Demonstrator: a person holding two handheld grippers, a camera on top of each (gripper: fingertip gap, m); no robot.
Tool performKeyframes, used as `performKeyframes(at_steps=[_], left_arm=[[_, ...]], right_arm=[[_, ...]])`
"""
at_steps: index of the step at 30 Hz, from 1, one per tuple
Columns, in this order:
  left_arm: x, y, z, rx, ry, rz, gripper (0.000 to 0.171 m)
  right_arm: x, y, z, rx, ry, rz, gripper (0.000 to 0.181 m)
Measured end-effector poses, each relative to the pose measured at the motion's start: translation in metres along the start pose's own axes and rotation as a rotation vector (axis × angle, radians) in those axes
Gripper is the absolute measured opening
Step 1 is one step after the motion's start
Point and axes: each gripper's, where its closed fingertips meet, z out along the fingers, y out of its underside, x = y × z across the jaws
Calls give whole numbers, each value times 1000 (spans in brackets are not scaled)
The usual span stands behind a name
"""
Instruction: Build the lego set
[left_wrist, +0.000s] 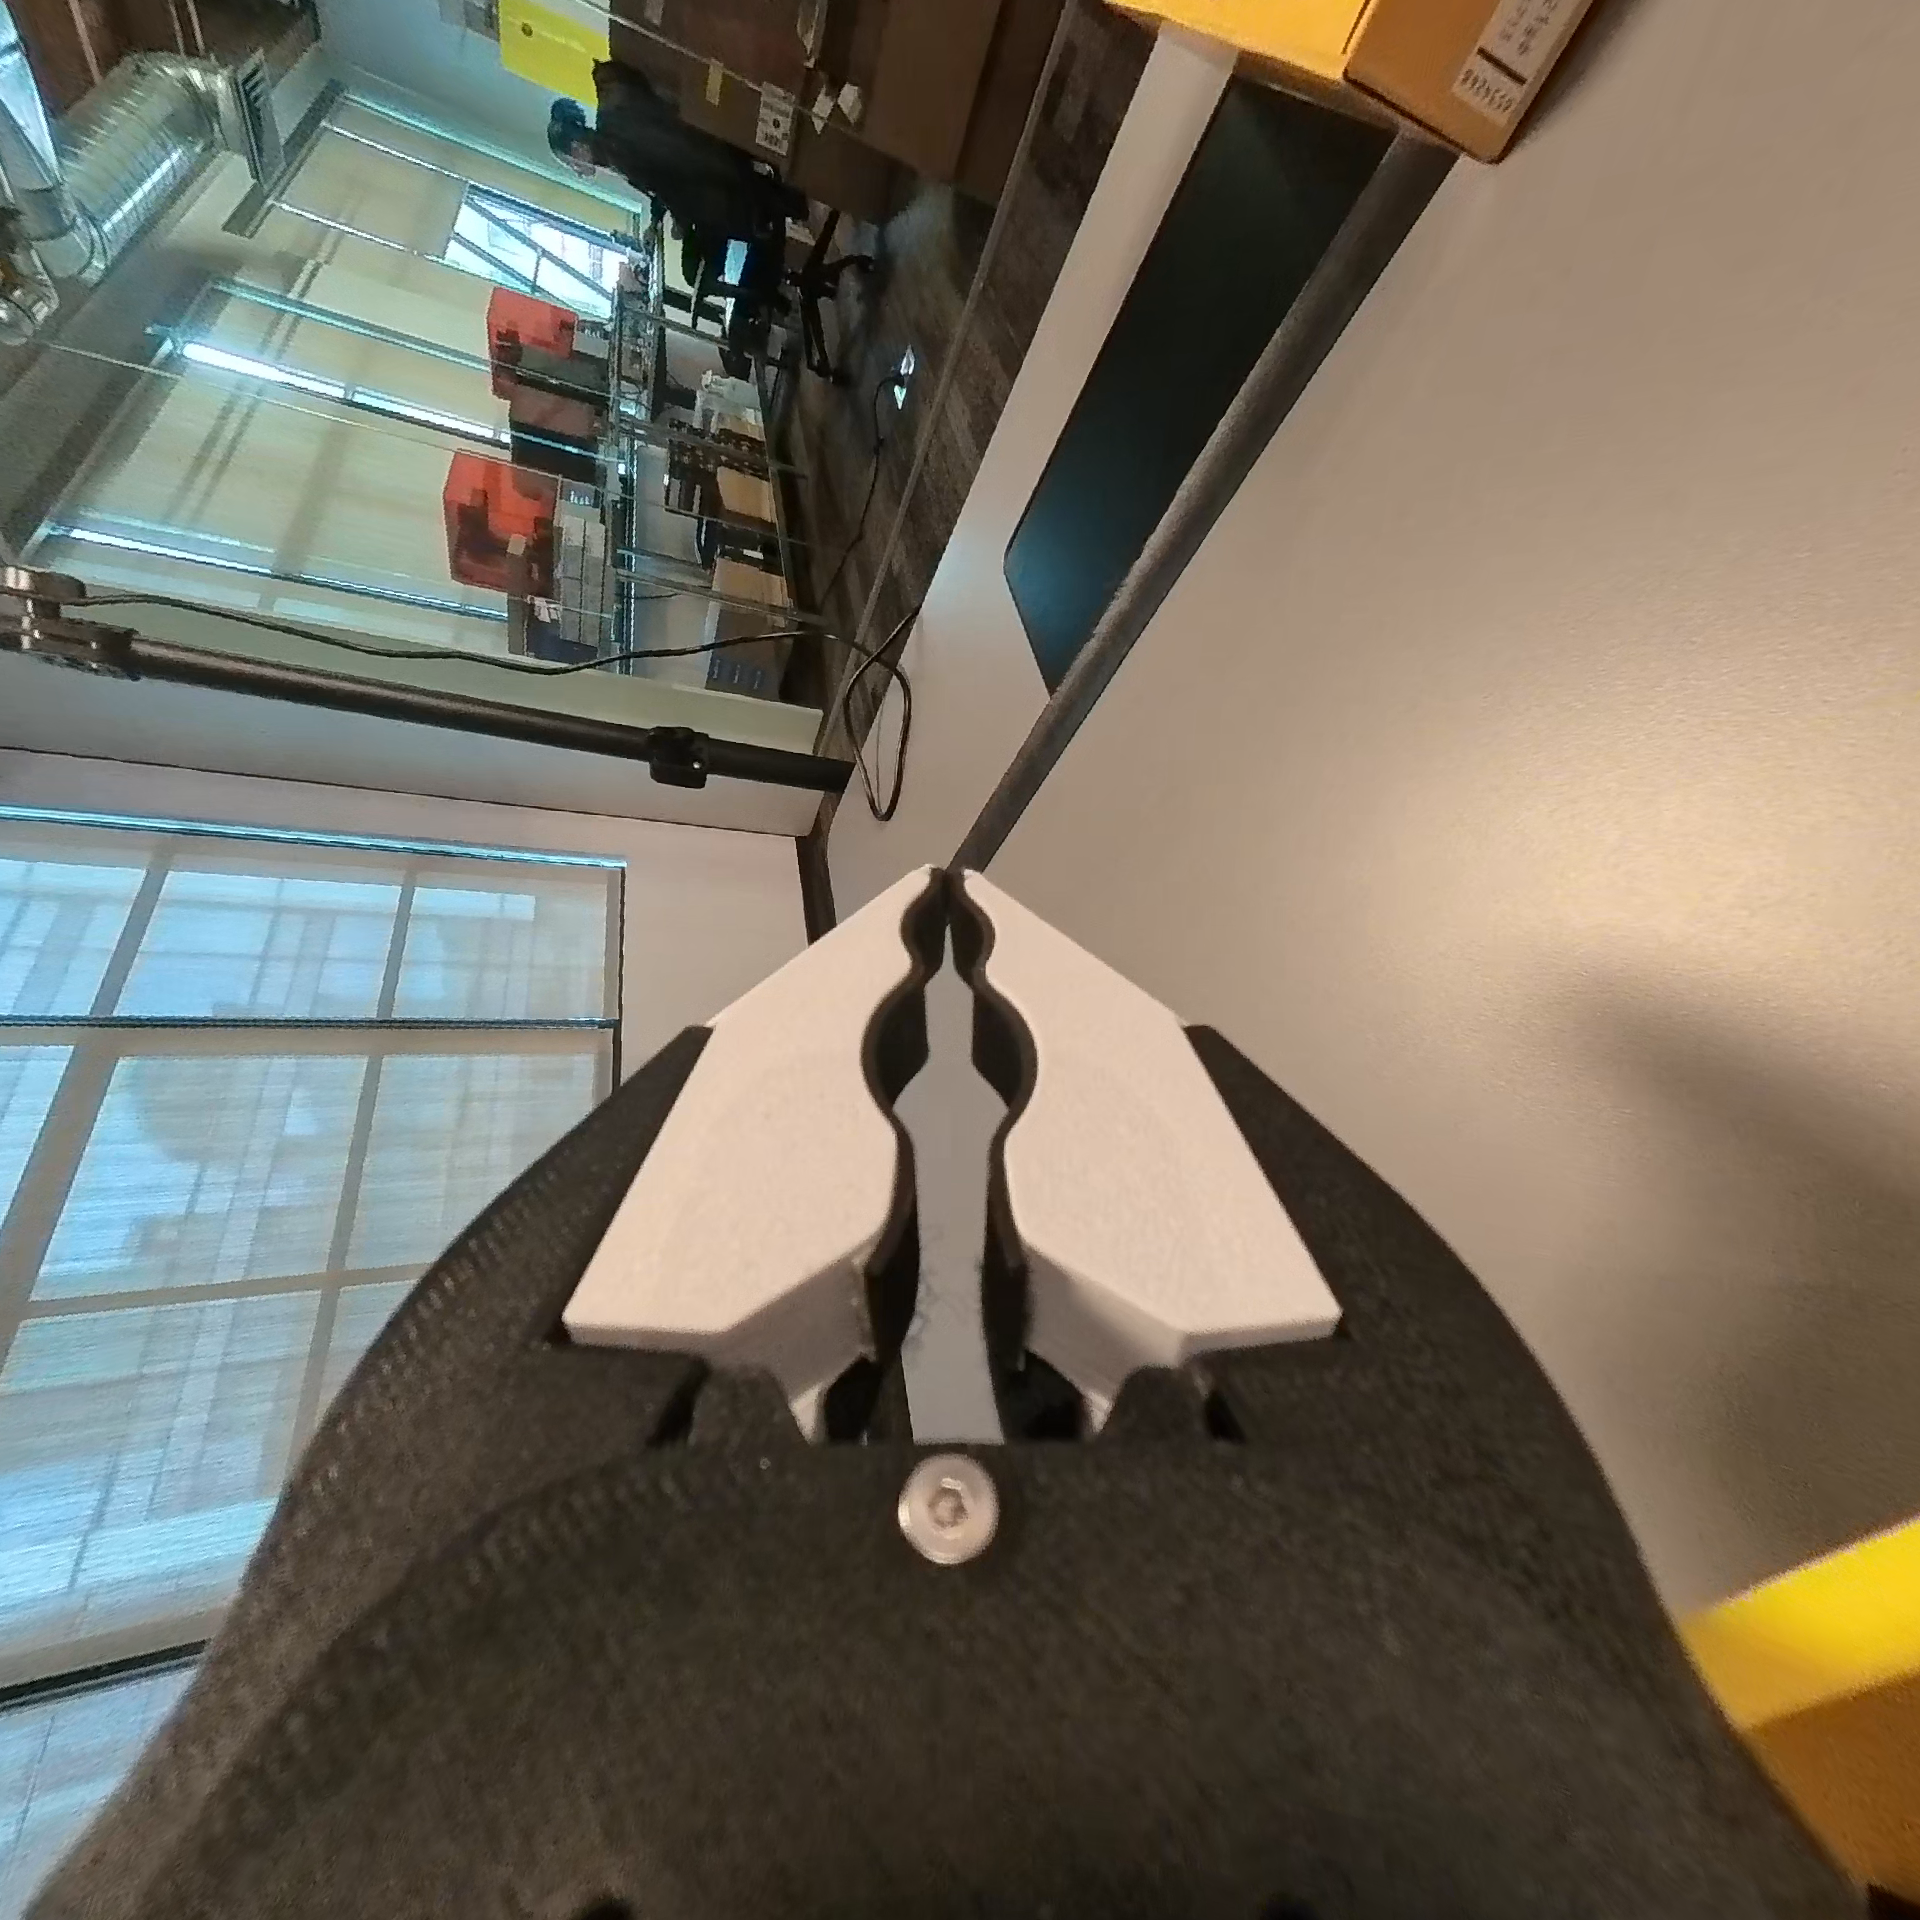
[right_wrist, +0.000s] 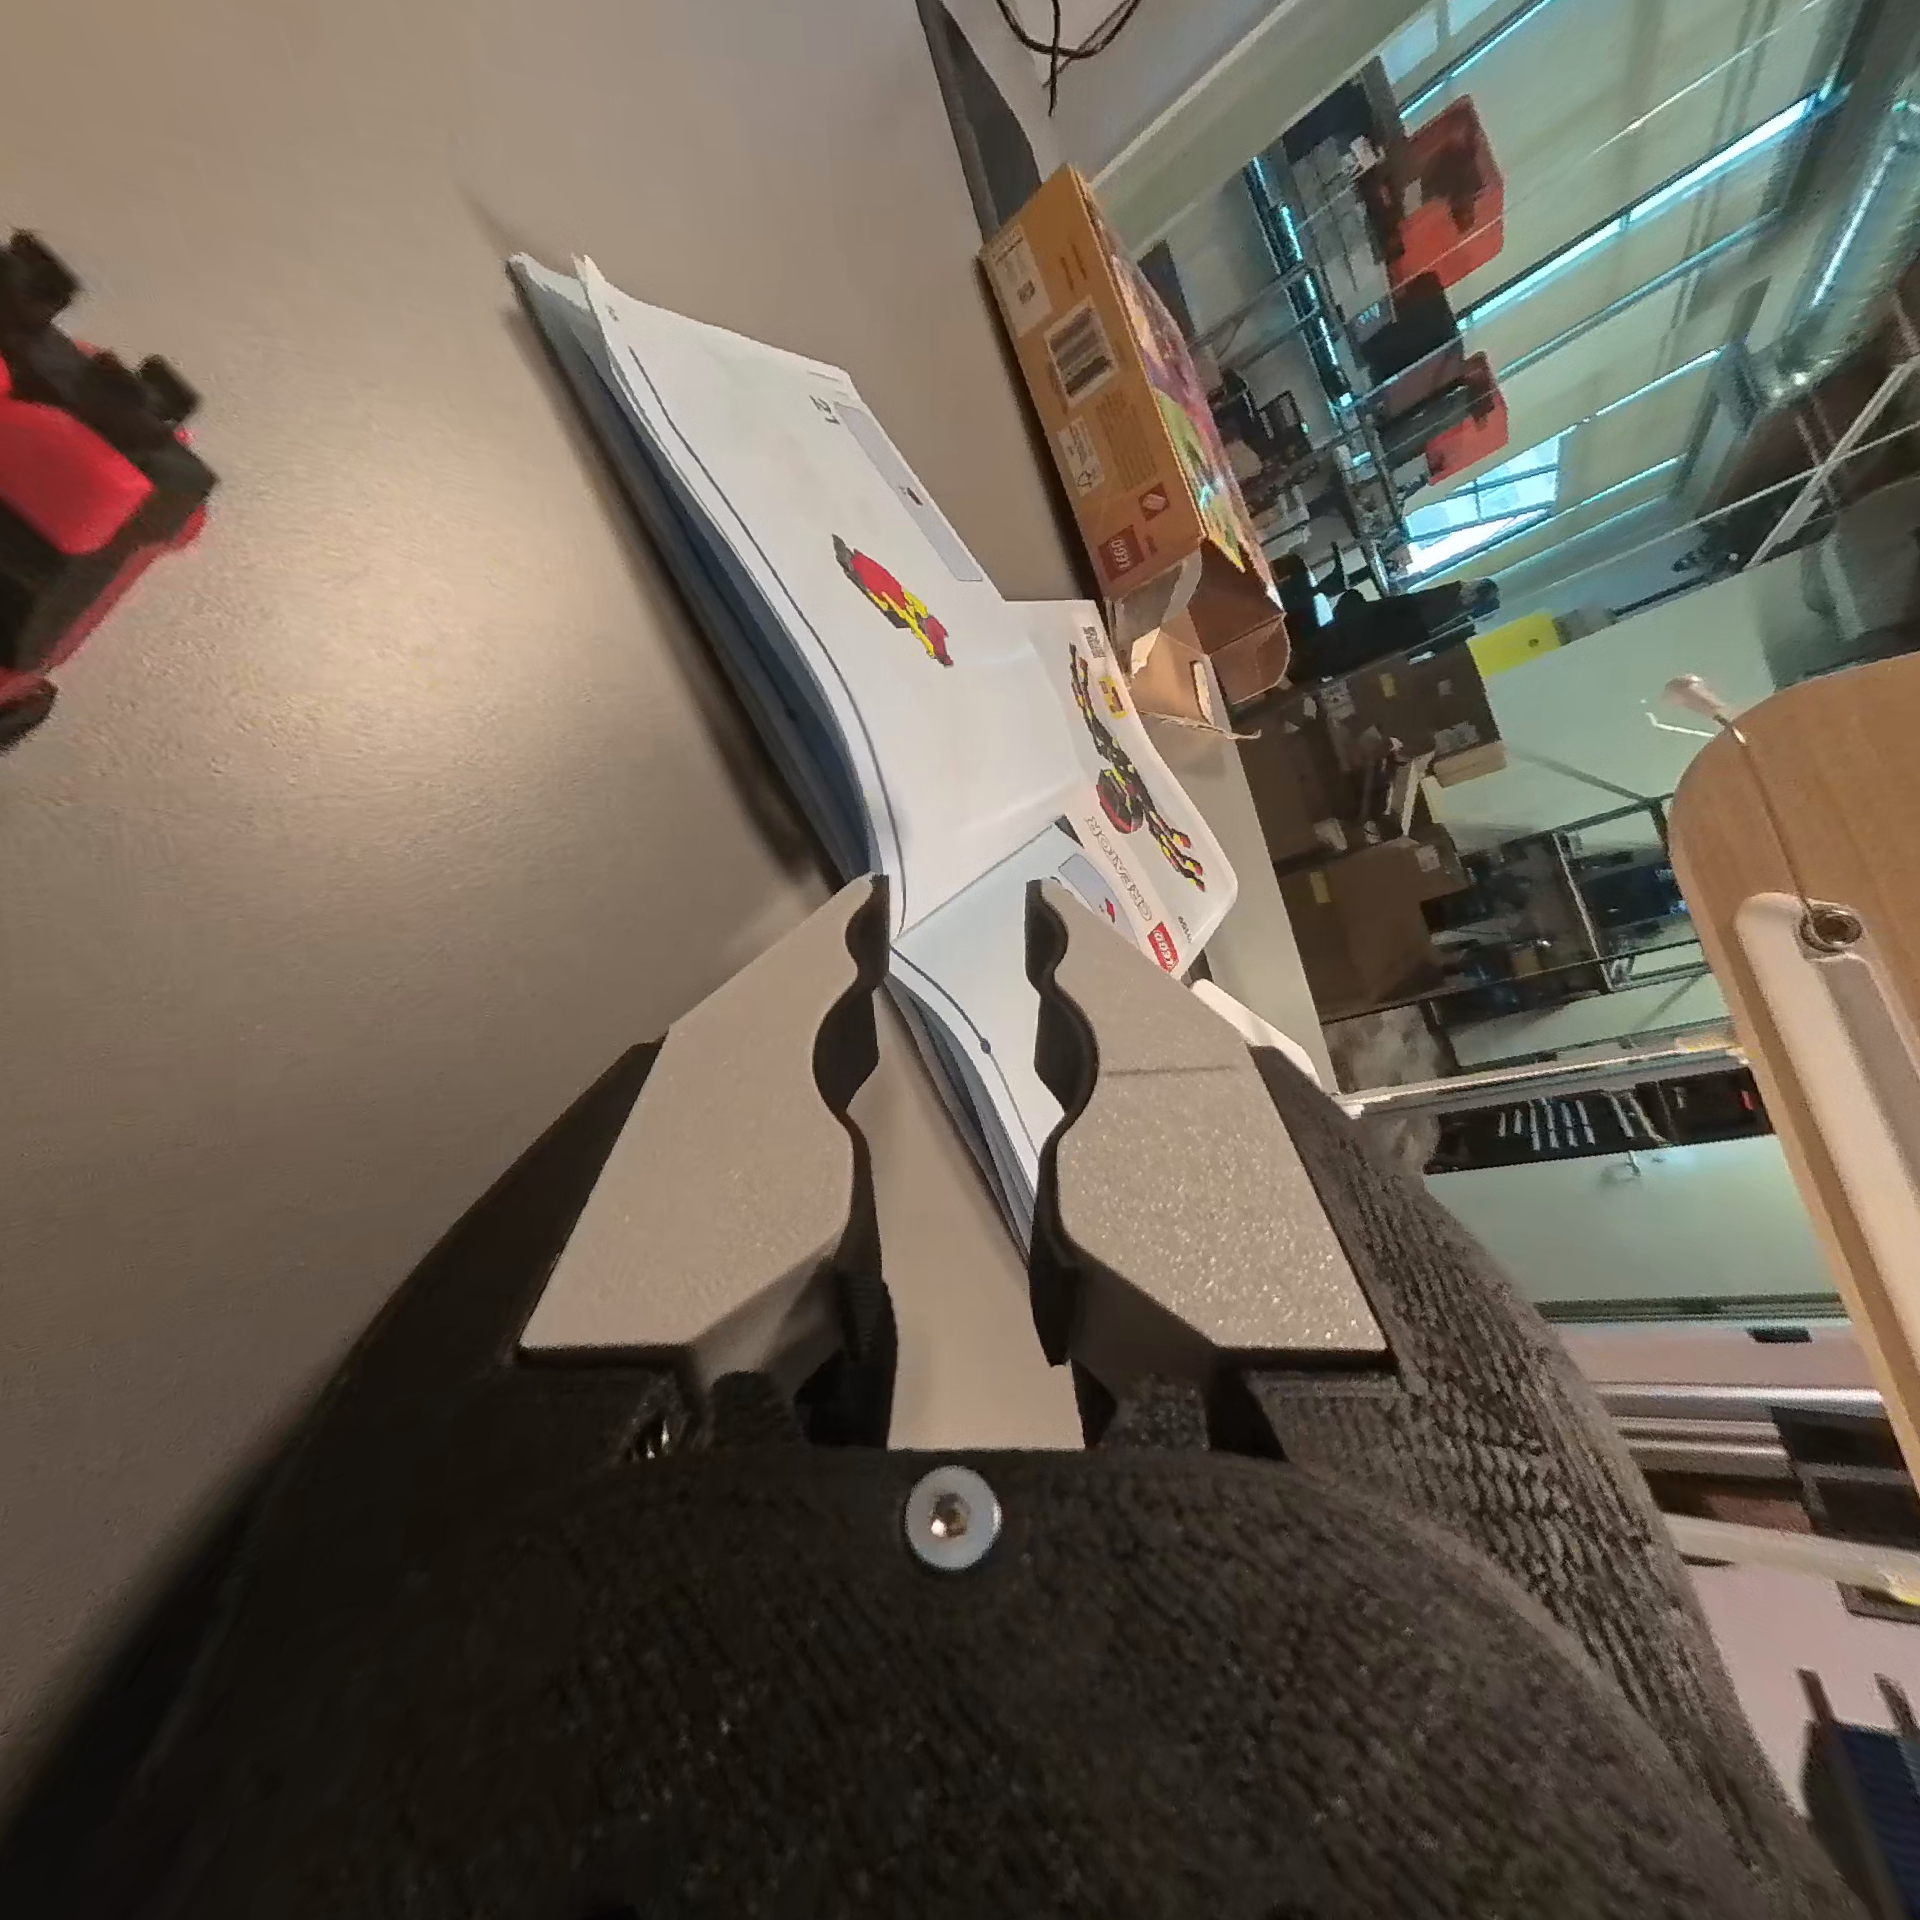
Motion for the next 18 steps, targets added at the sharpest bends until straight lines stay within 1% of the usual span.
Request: performKeyframes(at_steps=[8, 12, 18], left_arm=[[0, 0, 0, 0, 2, 0, 0], [0, 0, 0, 0, 2, 0, 0], [0, 0, 0, 0, 3, 0, 0]], right_arm=[[-3, -1, 0, 2, -44, -4, 25], [1, 1, 1, 0, -29, 41, 26], [1, 2, 6, -32, -23, 26, 23]])
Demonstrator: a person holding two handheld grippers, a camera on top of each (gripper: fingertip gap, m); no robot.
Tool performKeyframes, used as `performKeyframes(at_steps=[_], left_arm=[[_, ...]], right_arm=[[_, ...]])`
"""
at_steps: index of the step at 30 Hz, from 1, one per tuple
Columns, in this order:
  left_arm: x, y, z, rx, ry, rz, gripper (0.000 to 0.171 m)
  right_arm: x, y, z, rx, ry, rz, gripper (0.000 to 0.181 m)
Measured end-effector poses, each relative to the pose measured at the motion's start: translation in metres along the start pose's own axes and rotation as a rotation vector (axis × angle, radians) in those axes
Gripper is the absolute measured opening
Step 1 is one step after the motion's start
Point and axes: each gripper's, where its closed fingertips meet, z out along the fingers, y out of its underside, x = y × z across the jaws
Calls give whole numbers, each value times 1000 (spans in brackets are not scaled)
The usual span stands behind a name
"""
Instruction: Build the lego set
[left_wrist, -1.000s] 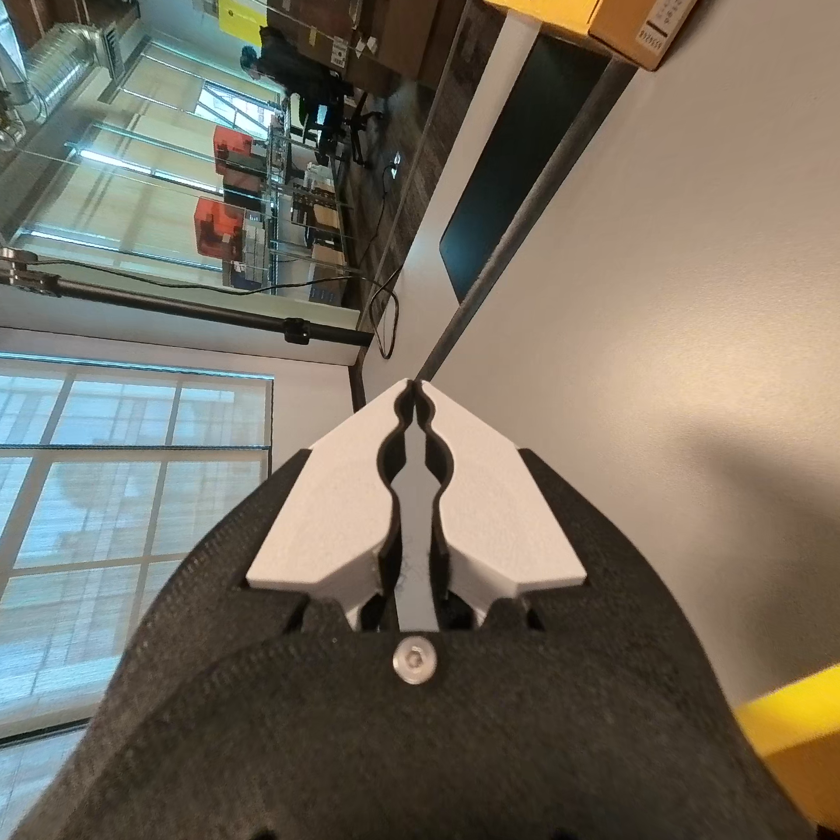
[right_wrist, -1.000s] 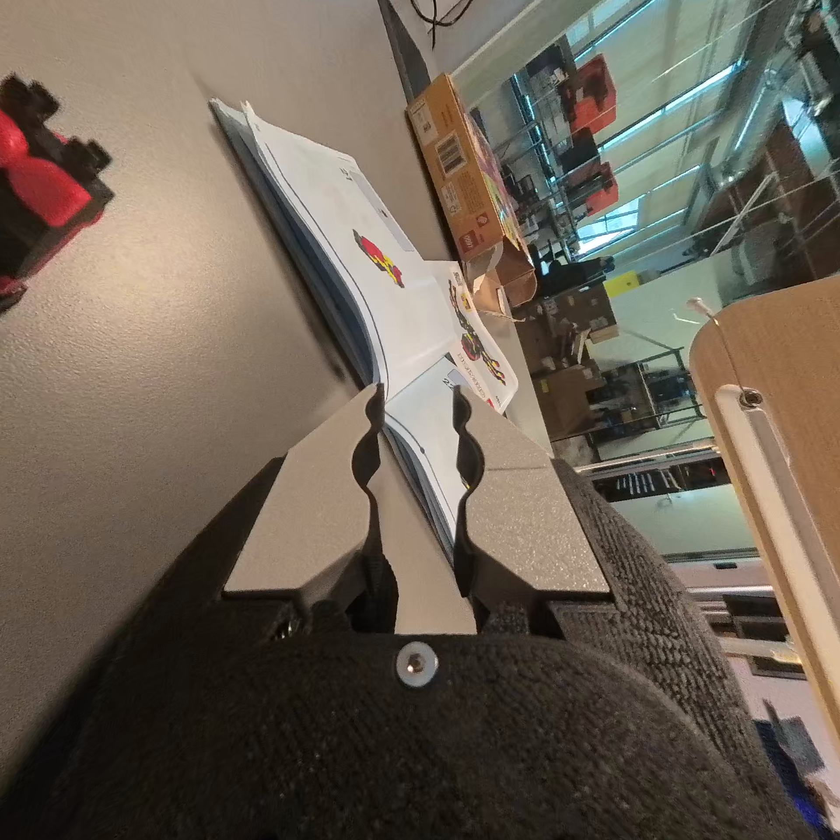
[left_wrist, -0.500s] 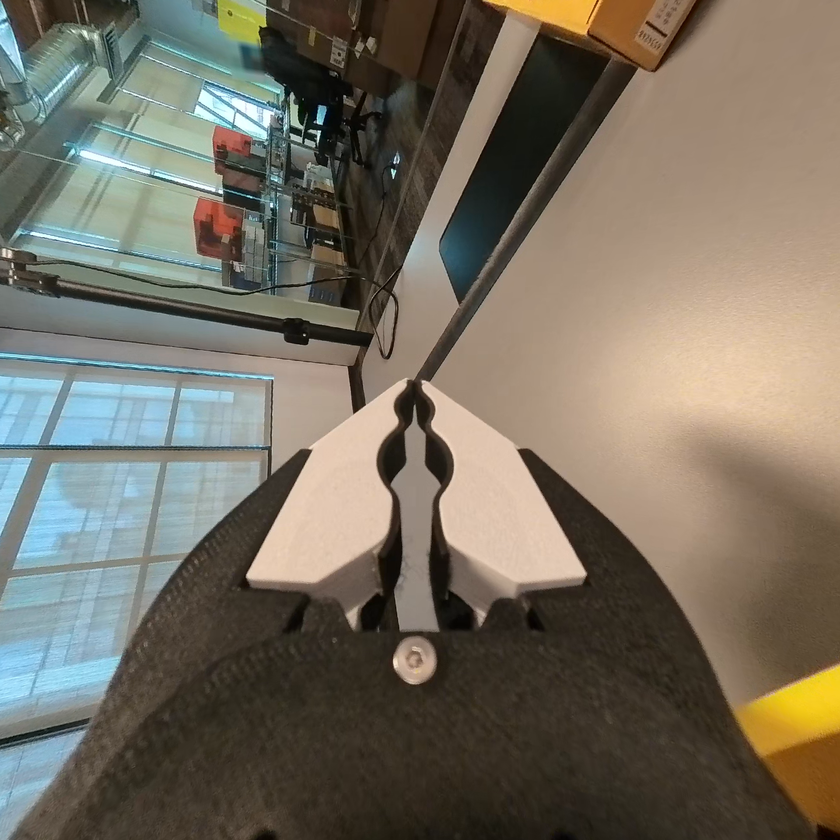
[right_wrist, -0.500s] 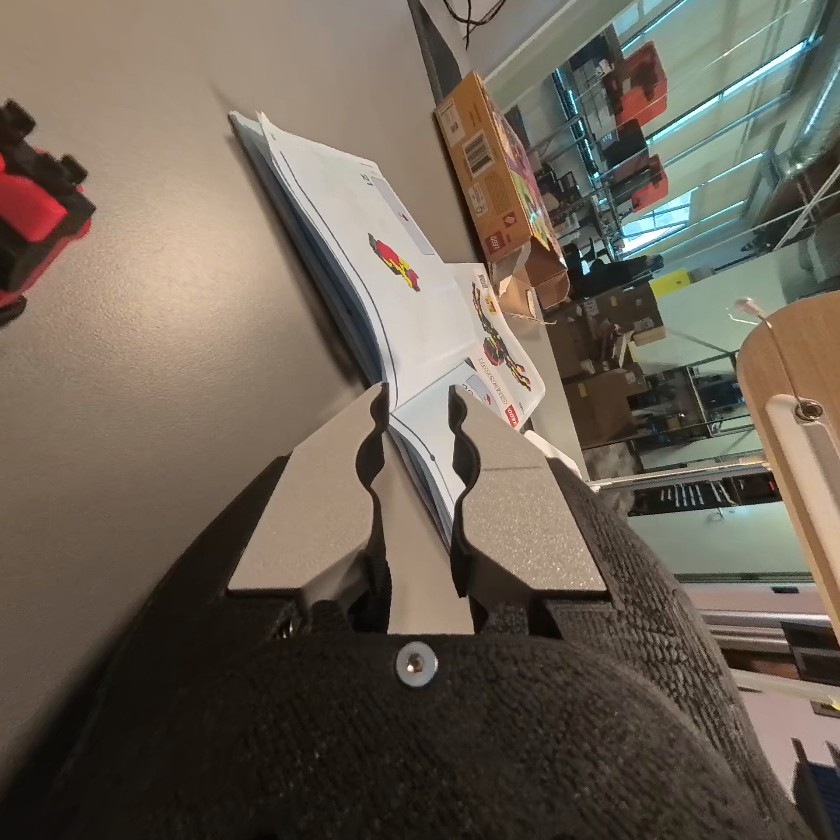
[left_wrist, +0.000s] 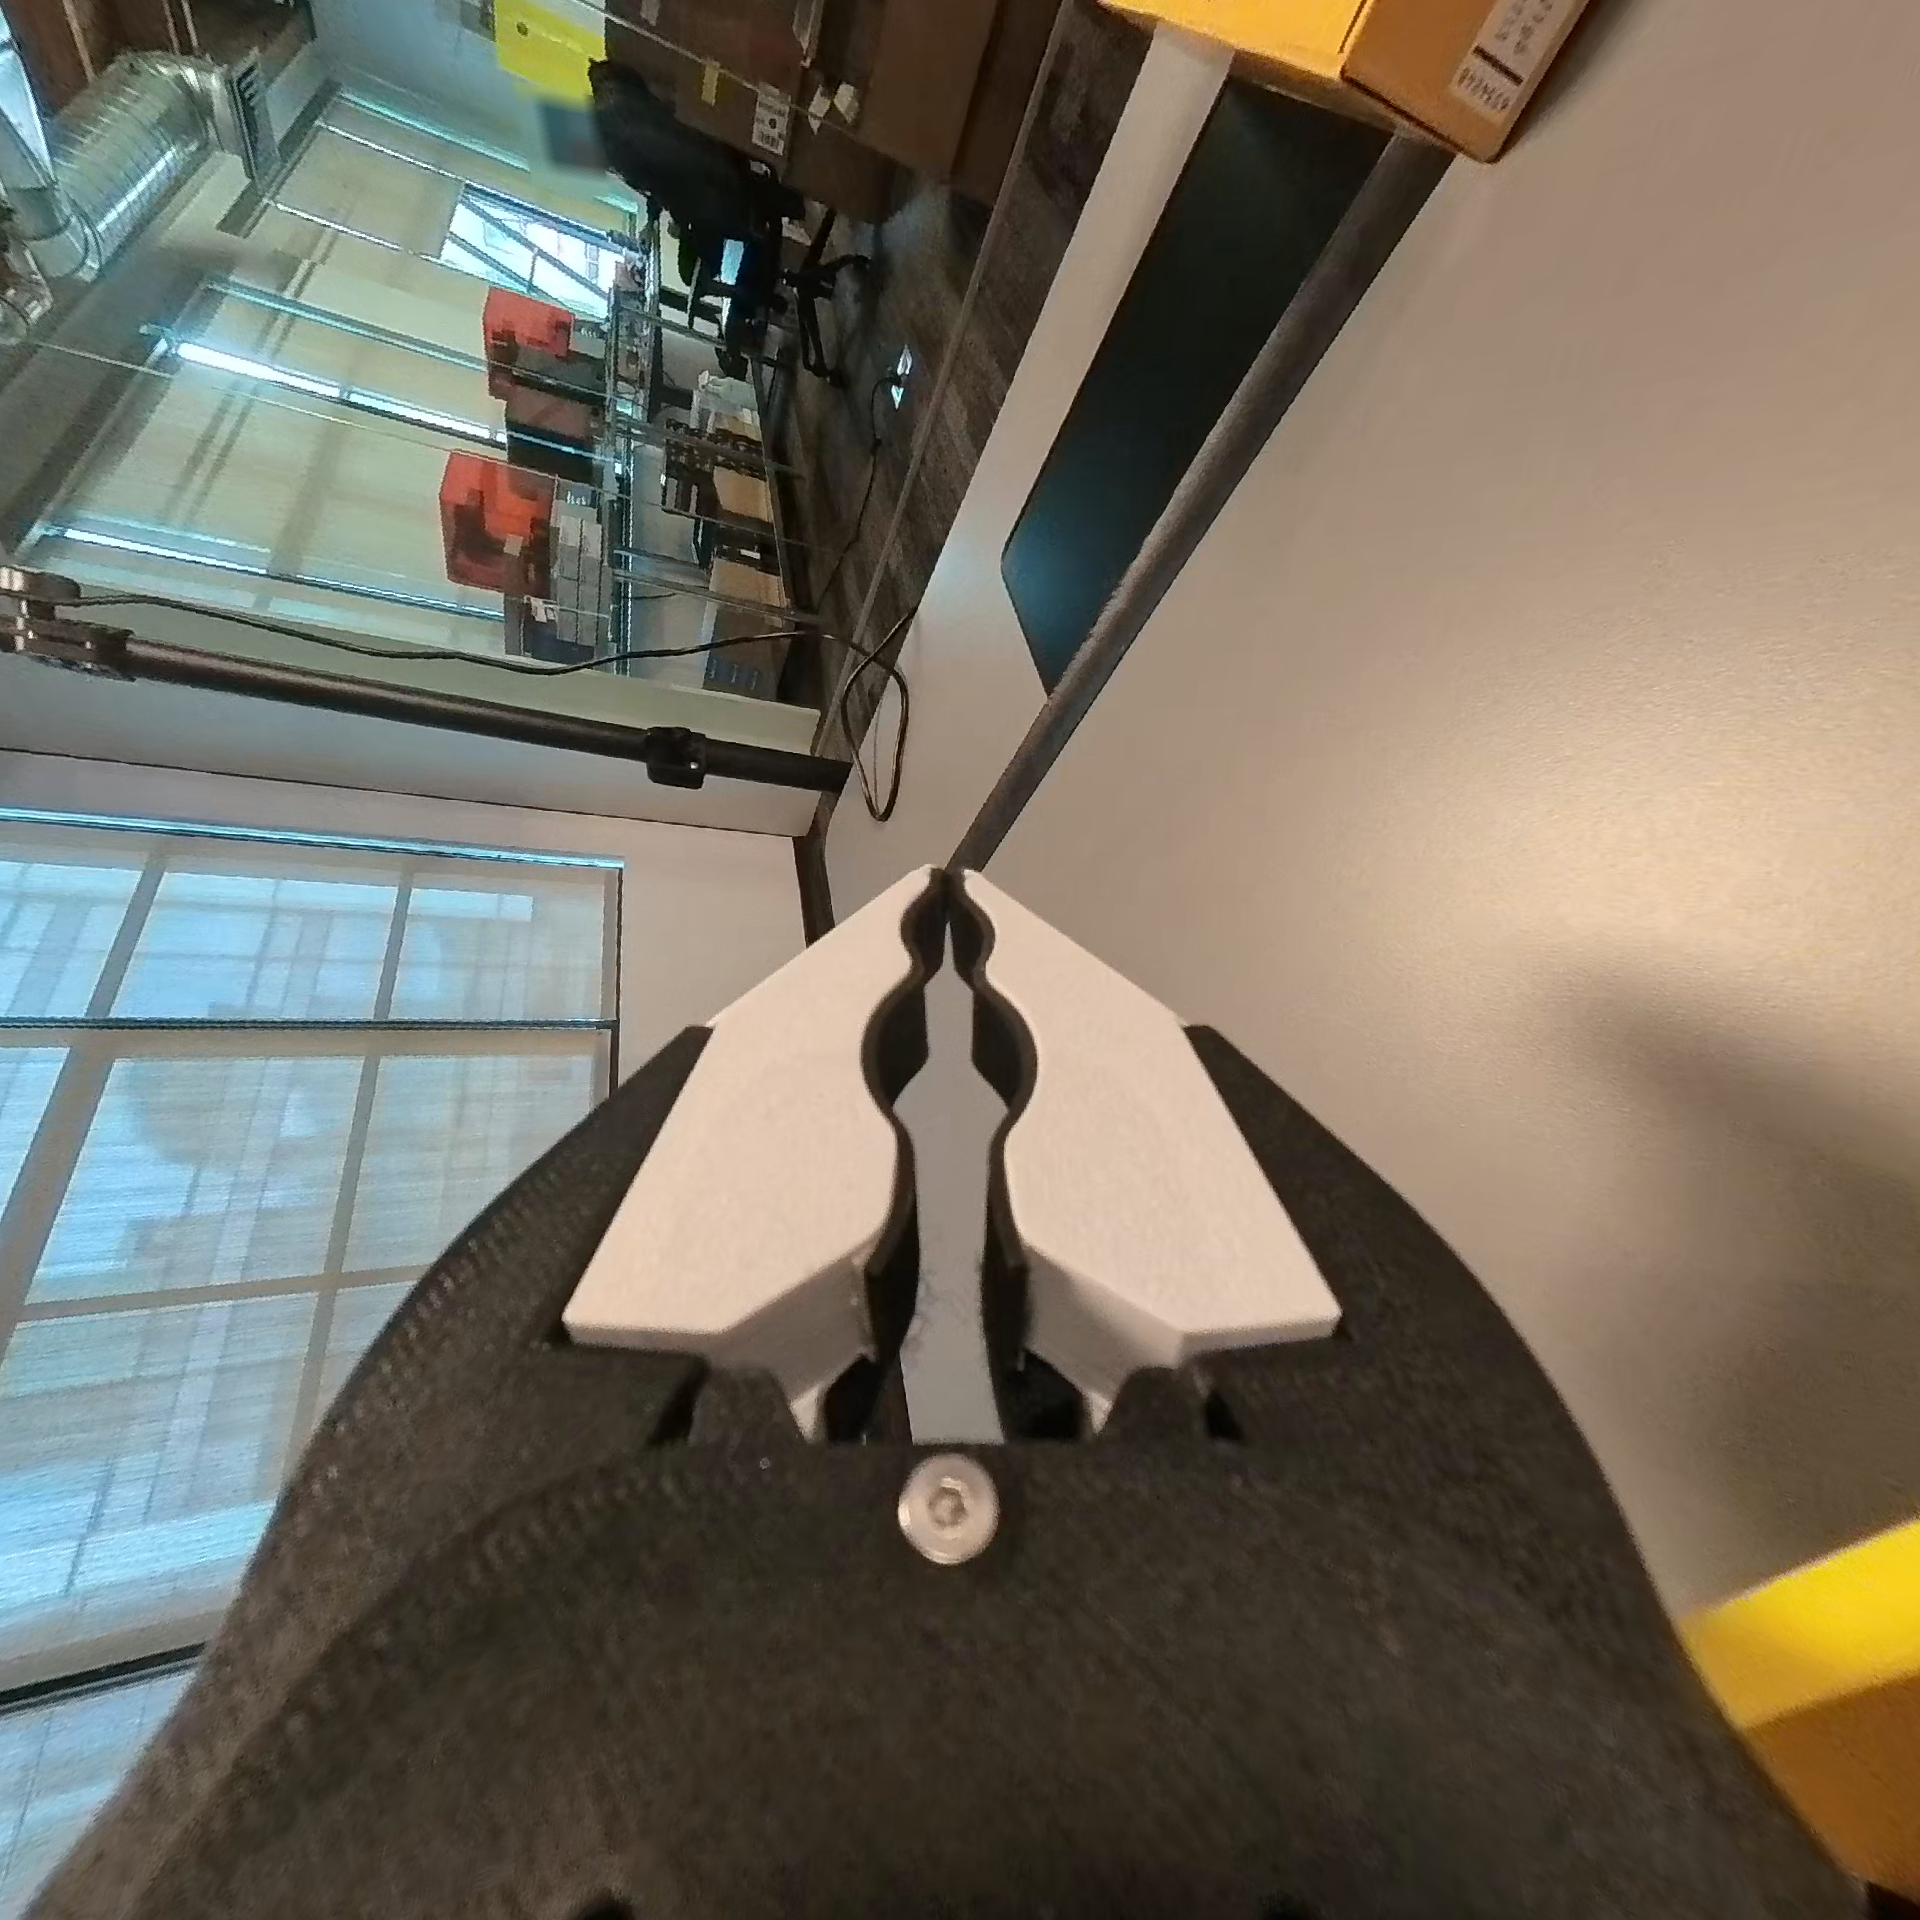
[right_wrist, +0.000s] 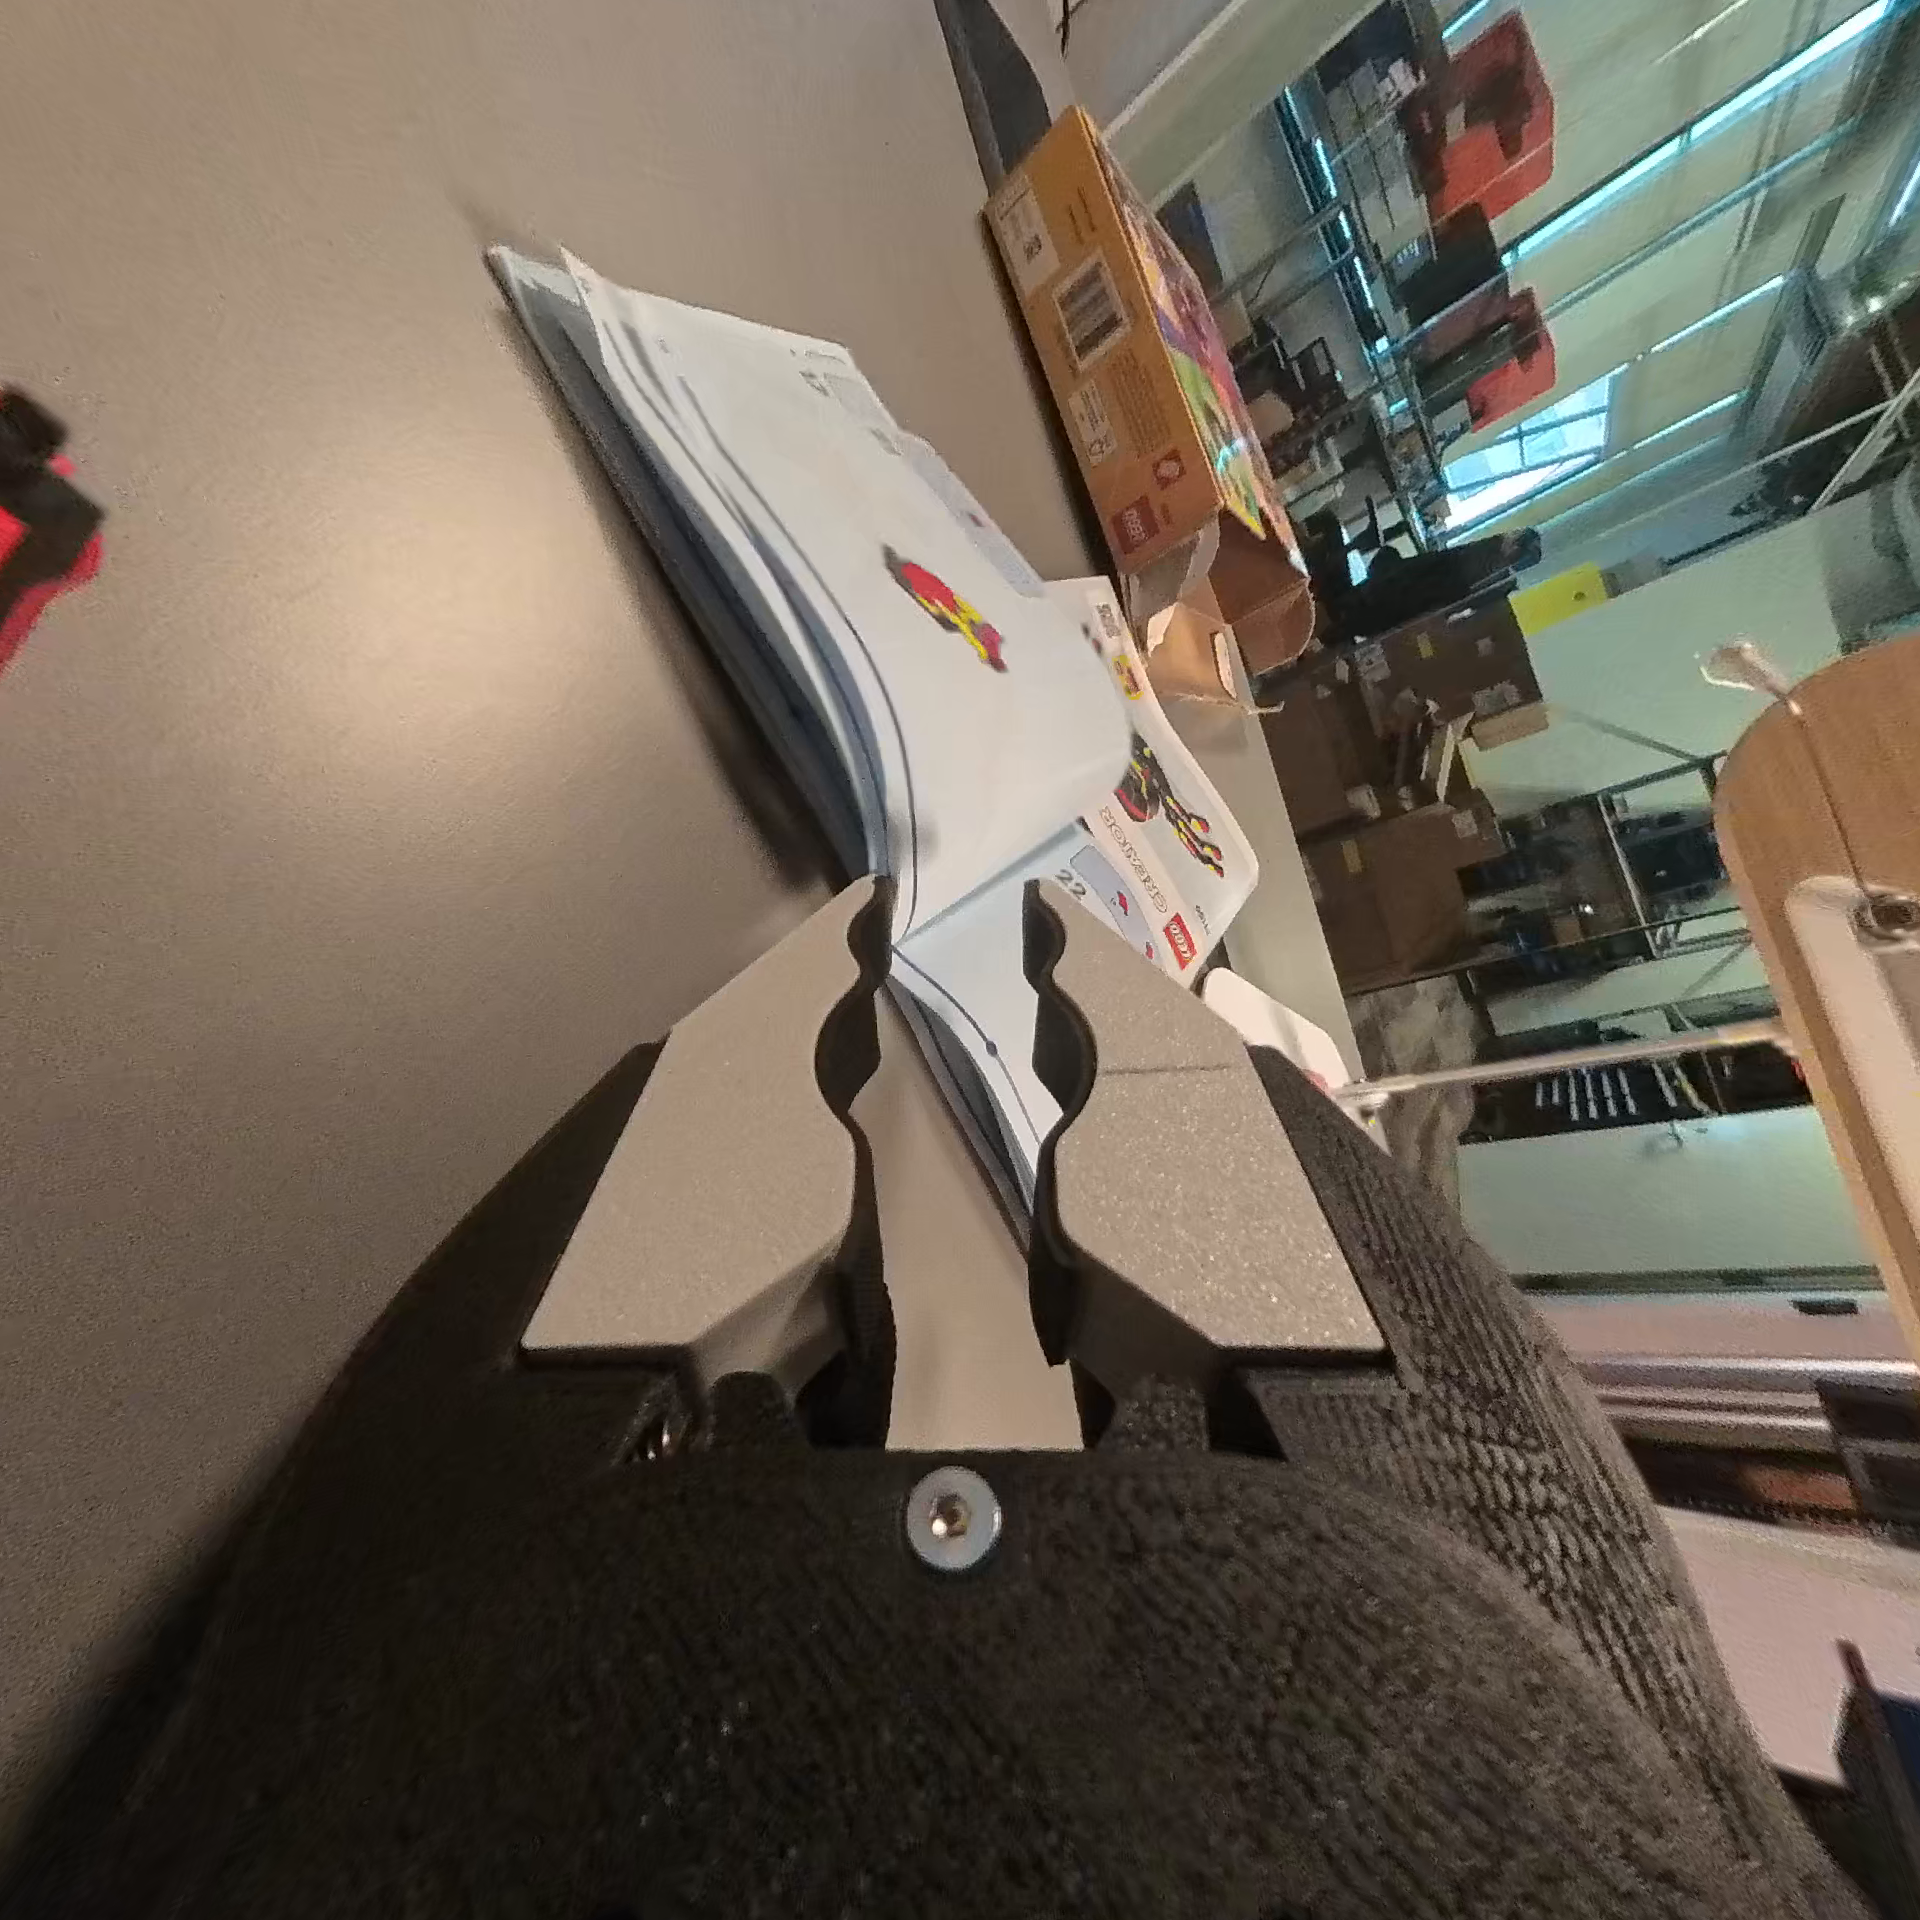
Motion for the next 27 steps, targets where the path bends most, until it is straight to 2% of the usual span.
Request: performKeyframes(at_steps=[3, 8, 17, 22, 25, 27], left_arm=[[0, 0, 0, -1, 3, 0, 0], [0, 0, 0, -1, 0, 0, 0], [0, 0, 0, -2, 1, 0, 0], [1, 1, 0, -2, 4, 0, 0], [1, 1, 0, -2, 3, 0, 0], [1, 1, 0, -2, 4, 0, 0]], right_arm=[[5, 2, 4, -35, 30, 28, 26], [29, 2, -1, -68, 190, 68, 16], [57, 38, -13, -262, 366, 220, 13], [68, 63, -27, -346, 452, 329, 20], [75, 46, -30, -212, 465, 304, 25], [64, 24, -26, -91, 391, 229, 25]])
